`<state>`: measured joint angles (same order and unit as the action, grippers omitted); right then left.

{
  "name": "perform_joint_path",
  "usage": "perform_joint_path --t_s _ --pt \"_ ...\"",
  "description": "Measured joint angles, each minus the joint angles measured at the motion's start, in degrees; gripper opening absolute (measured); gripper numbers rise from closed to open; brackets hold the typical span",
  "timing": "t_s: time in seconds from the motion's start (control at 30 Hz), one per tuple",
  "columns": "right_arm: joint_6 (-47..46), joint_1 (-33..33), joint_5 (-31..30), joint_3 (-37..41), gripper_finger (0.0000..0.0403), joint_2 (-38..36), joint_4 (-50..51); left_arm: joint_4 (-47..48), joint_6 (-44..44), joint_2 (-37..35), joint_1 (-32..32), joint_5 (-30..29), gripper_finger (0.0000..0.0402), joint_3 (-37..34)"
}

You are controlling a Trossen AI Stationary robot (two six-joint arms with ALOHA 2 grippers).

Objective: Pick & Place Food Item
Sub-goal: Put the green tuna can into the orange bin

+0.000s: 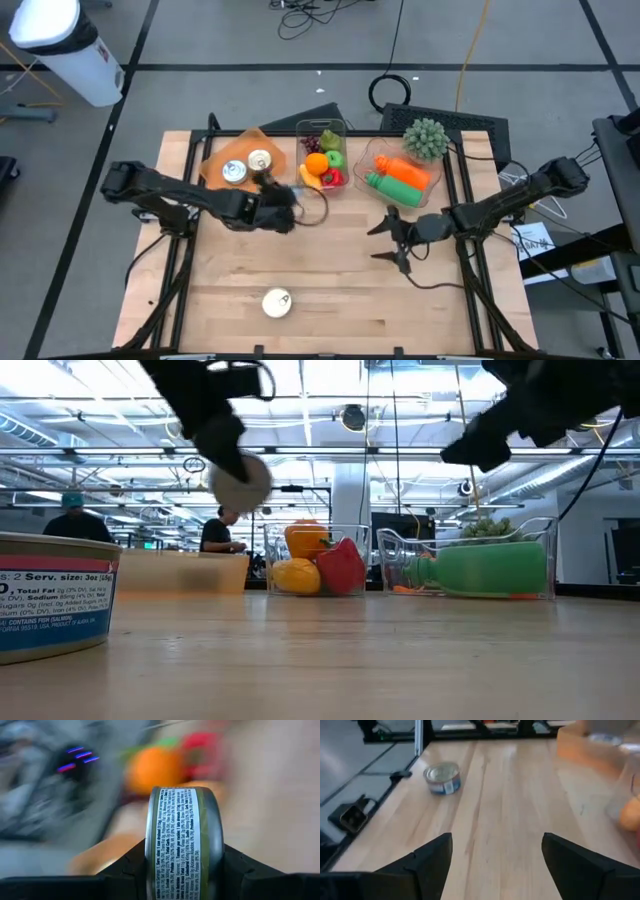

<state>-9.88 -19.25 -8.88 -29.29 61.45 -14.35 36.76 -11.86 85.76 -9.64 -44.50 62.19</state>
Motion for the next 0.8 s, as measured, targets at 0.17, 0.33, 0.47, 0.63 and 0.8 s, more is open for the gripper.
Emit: perform_joint_path --t_s 0.17,0.33,0.47,0.63,0.8 --pt "0.05 0.07 -0.13 2.19 0.0294 -1.52 0.57 30.73 -24.05 -1.35 2.31 -9.04 0.0151 -0.22" --pt "0.46 1.0 -0.27 5.72 0.0294 -1.74 -5.72 42.56 -36.99 -1.44 9.36 -10.08 0.0151 -3.77" --pt "0.5 1.94 -0.27 7.58 0.0294 -1.83 -11.11 36.65 -31.99 -1.47 17.1 -6.06 0.0151 -8.64" --pt "0.51 2.04 -0.07 8.23 0.0294 -1.72 -11.99 26.39 -22.35 -1.36 25.34 -3.11 0.0151 -13.56" --pt "0.51 2.02 -0.07 8.23 0.0294 -1.72 -12.02 19.44 -15.08 -1.38 31.27 -3.52 0.0151 -15.86"
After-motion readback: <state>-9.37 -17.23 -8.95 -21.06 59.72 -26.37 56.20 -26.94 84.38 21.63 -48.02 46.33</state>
